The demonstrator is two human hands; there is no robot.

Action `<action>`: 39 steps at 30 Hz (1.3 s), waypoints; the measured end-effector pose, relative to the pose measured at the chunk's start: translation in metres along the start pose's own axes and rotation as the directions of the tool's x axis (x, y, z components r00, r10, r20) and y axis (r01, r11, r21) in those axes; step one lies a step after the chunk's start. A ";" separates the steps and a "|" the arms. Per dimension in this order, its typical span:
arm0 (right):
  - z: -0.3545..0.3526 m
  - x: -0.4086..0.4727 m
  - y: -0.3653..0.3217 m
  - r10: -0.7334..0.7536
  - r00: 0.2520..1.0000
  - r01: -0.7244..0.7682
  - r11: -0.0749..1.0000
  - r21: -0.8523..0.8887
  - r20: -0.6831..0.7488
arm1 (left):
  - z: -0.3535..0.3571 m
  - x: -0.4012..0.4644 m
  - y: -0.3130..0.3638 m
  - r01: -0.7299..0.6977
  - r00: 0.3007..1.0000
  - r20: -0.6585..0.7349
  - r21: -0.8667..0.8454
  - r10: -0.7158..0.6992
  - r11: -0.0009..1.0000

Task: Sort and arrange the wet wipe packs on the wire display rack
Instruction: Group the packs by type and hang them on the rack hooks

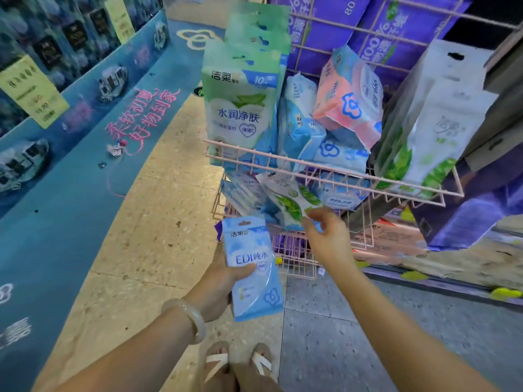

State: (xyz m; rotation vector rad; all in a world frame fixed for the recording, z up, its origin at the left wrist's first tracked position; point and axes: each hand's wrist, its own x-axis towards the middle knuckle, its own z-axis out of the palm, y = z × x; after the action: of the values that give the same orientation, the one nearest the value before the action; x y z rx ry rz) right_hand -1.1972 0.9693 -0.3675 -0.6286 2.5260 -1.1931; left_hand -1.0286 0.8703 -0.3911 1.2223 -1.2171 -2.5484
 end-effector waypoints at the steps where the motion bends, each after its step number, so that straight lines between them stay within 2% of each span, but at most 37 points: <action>1: 0.007 0.010 -0.008 -0.049 0.998 0.051 0.998 -0.047 0.030 | -0.003 -0.002 -0.002 -0.005 1.000 -0.002 -0.020 0.005 1.000; 4: 0.040 0.035 -0.033 -0.147 0.966 0.189 0.963 -0.191 0.215 | -0.009 -0.005 -0.002 -0.020 1.000 -0.011 -0.072 0.019 0.997; 6: 0.064 0.050 -0.047 -0.058 0.928 0.192 0.921 -0.339 0.367 | -0.014 -0.006 0.002 -0.024 0.999 -0.027 -0.065 0.022 0.998; 7: 0.073 0.055 -0.051 -0.008 0.923 0.179 0.895 -0.408 0.386 | -0.016 -0.006 0.004 -0.025 0.999 -0.038 -0.056 0.023 0.998; 10: 0.089 0.063 -0.051 0.017 0.953 0.133 0.871 -0.473 0.301 | -0.022 -0.005 0.009 -0.031 0.997 -0.069 -0.060 0.027 0.998; 13: 0.086 0.064 -0.050 -0.067 0.967 0.196 0.812 -0.550 0.245 | -0.026 -0.005 0.013 -0.054 0.994 -0.097 -0.109 0.043 0.993; 15: 0.073 0.059 -0.049 -0.126 0.968 0.220 0.843 -0.491 0.217 | -0.027 -0.003 0.013 -0.067 0.992 -0.116 -0.151 0.049 0.986; 17: 0.053 0.045 -0.046 -0.238 0.960 0.275 0.903 -0.329 0.148 | -0.029 -0.002 0.015 -0.079 0.989 -0.136 -0.191 0.054 0.978; 19: 0.036 0.018 -0.044 -0.413 0.910 0.412 0.898 -0.152 0.025 | -0.028 0.001 0.017 -0.090 0.992 -0.114 -0.253 0.062 0.963; 20: 0.031 0.000 -0.044 -0.494 0.869 0.488 0.862 -0.134 -0.015 | -0.027 0.003 0.019 -0.090 0.994 -0.081 -0.281 0.070 0.956; 21: 0.030 -0.019 -0.043 -0.559 0.829 0.552 0.822 -0.139 -0.014 | -0.024 0.005 0.021 -0.088 0.996 -0.042 -0.304 0.079 0.949; 23: 0.040 -0.055 -0.041 -0.650 0.753 0.657 0.732 -0.179 0.103 | -0.016 0.008 0.022 -0.066 0.997 0.010 -0.338 0.074 0.939; 25: 0.053 -0.078 -0.039 -0.664 0.709 0.704 0.687 -0.179 0.236 | -0.012 0.013 0.016 -0.055 0.998 -0.021 -0.366 0.051 0.929; 27: 0.058 -0.077 -0.039 -0.620 0.749 0.647 0.760 -0.057 0.233 | -0.017 0.015 0.008 -0.087 0.994 -0.089 -0.361 0.058 0.929; 29: 0.056 -0.054 -0.038 -0.515 0.843 0.516 0.856 0.042 0.153 | -0.024 0.013 0.005 -0.121 0.989 -0.128 -0.362 0.080 0.924; 30: 0.056 -0.038 -0.036 -0.447 0.885 0.447 0.894 0.032 0.132 | -0.028 0.011 0.005 -0.136 0.985 -0.149 -0.356 0.087 0.925; 32: 0.060 -0.004 -0.031 -0.273 0.940 0.297 0.950 -0.098 0.205 | -0.033 0.008 0.006 -0.151 0.979 -0.181 -0.333 0.094 0.931; 34: 0.071 0.021 -0.022 -0.120 0.935 0.199 0.956 -0.214 0.333 | -0.036 0.006 0.007 -0.161 0.974 -0.202 -0.307 0.101 0.938; 36: 0.081 0.034 -0.017 -0.128 0.923 0.232 0.938 -0.259 0.362 | -0.038 0.004 0.007 -0.167 0.969 -0.226 -0.282 0.104 0.945; 39: 0.077 0.038 -0.018 -0.236 0.952 0.277 0.934 -0.226 0.194 | -0.040 0.003 0.009 -0.180 0.964 -0.240 -0.275 0.113 0.945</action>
State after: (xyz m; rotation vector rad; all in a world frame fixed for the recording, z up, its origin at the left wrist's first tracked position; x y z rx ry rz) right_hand -1.1933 0.8894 -0.4033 -1.1033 2.5286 -0.8564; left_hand -1.0054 0.8380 -0.4020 1.2513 -0.8130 -2.3052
